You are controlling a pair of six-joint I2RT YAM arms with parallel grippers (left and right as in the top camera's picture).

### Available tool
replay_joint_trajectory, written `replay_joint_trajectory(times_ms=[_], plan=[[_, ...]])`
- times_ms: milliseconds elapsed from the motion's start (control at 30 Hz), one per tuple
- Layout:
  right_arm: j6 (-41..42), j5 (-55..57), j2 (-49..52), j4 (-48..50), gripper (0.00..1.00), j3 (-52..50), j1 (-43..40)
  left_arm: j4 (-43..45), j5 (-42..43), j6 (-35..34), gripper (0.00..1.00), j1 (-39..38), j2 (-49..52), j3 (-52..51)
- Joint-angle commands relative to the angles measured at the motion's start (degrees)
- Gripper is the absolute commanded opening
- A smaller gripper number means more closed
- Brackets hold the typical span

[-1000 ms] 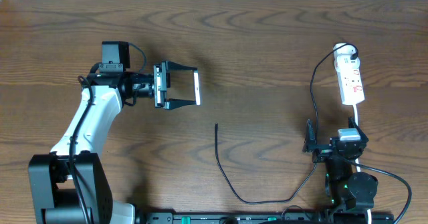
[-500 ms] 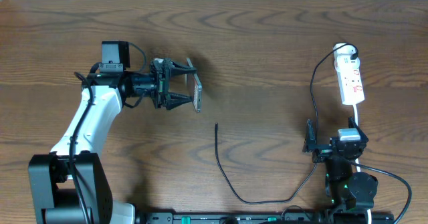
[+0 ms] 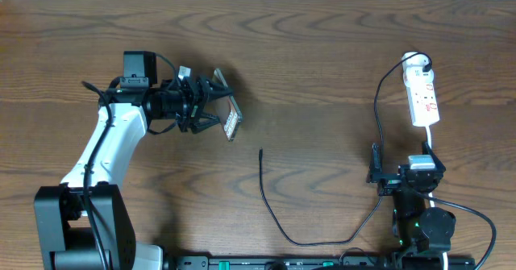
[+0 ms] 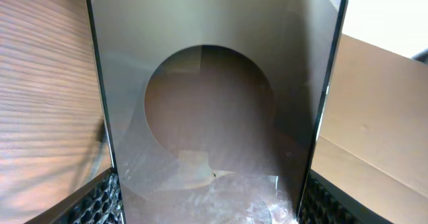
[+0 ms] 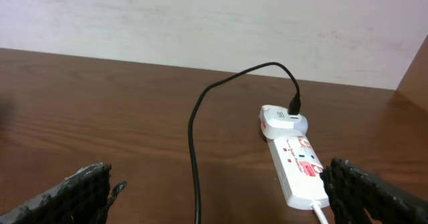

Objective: Plug charger to phone and switch on socket
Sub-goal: 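Lift the phone with the left gripper and turn it upright, then move the open right gripper toward the phone held by the left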

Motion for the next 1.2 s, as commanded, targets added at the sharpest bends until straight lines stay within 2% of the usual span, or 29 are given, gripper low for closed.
replay_joint_trajectory(times_ms=[0,133,267,433,667,900,1033,1167], plan=[[-0.2,0.2,-0.1,1.5,0.99,-0.1,1.1,-0.9,-4.6,3.9,0.07,0.1,-1.5,0.6],[4.7,-5.8,-0.1,5.1,0.99,0.0,1.1,-0.4,-5.0,4.0,0.07,0.1,-1.5,0.6],[13.8,-8.2,0.5,4.3,0.99,1.4,1.1,0.6,-5.0,4.0,0.07,0.1,-1.5,0.6],[18.3,-14.5,6.3,4.0,0.99,6.1,1.1,0.7,-5.0,4.0,0.07,0.1,-1.5,0.6],[24.2,-26.2,25.6,4.1,0.99,18.3,1.1,1.1,-5.0,3.9,0.07,0.1,-1.5,0.6],[33.7,-45.0,48.3,5.2,0.99,31.7,1.1,1.5,-5.9,3.6,0.07,0.2,-1.5,0.6],[41.1,-57.7,60.0,14.1,0.99,36.3,2.7,1.7,-8.2,2.6,0.07,0.1,-1.5,0.6],[54.6,-61.1,69.7,31.6,0.99,37.3,7.8,1.8,-10.5,0.4,0.07,0.1,-1.5,0.6]])
